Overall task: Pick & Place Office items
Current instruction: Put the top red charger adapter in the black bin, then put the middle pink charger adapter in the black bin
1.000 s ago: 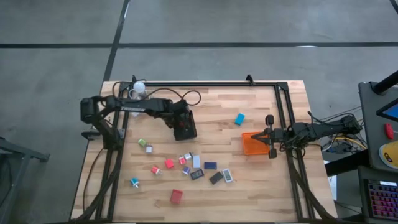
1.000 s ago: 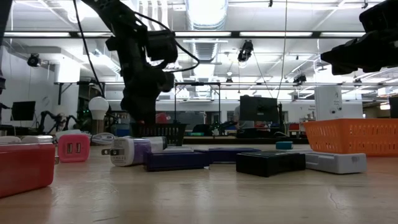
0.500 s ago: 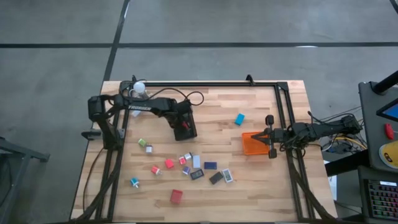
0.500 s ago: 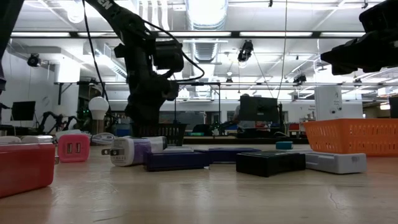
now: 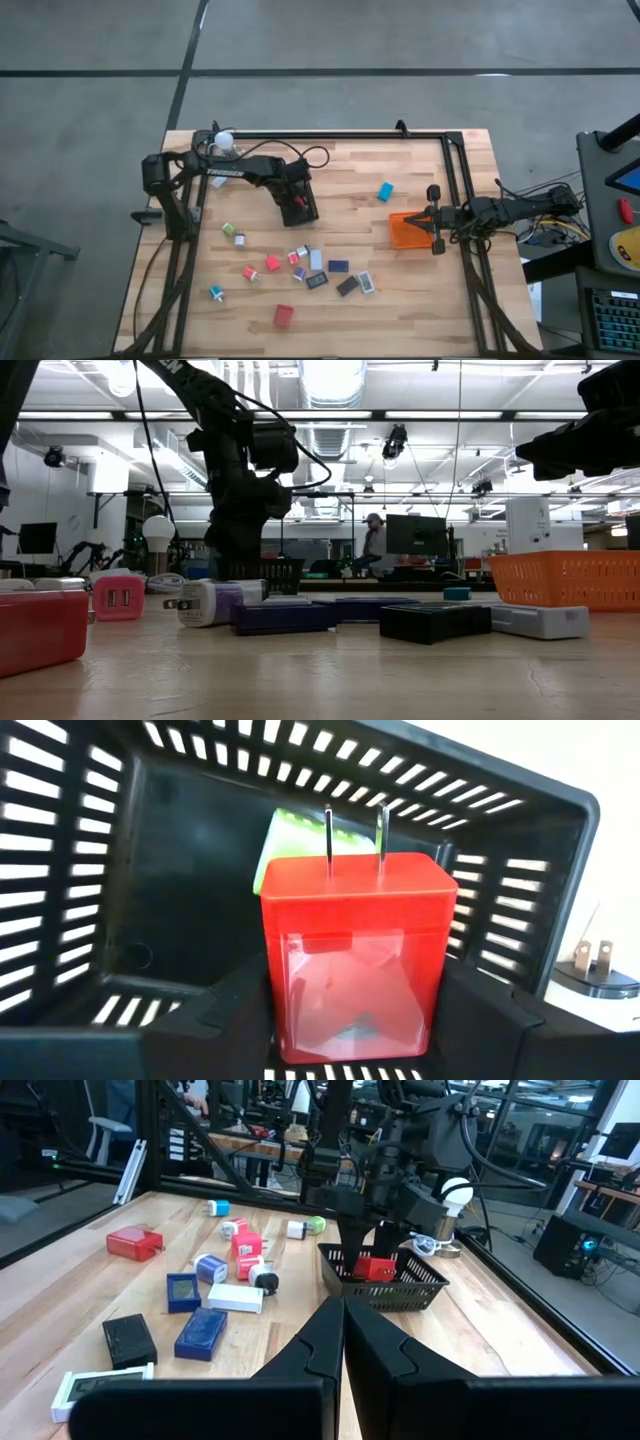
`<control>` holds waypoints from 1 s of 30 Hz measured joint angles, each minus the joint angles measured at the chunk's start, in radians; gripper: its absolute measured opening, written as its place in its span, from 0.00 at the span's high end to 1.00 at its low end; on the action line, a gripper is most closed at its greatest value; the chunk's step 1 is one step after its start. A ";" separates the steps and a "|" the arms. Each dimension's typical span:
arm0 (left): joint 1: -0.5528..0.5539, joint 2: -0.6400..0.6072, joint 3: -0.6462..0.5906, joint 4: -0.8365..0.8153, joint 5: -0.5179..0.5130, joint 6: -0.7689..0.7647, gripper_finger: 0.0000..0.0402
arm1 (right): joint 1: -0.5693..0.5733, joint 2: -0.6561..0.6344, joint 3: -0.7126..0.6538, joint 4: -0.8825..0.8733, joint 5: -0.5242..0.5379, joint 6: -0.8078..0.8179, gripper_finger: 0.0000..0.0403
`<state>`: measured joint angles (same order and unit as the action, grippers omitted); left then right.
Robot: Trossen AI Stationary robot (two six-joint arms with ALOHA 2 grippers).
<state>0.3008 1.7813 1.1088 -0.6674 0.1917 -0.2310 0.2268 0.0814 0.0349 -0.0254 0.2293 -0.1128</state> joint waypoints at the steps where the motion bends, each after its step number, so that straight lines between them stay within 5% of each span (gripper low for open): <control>1: 0.000 0.000 0.000 0.000 0.000 0.000 0.43 | 0.000 0.000 0.000 0.000 0.000 0.000 0.98; 14: 0.000 0.000 0.000 0.000 0.000 -0.004 0.42 | 0.000 0.000 0.000 0.000 0.000 0.000 0.98; 30: 0.000 -0.002 0.000 0.001 0.001 0.000 0.20 | 0.000 0.000 0.000 0.000 0.000 0.000 0.98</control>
<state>0.3008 1.7794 1.1084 -0.6666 0.1925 -0.2314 0.2267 0.0814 0.0349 -0.0254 0.2293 -0.1127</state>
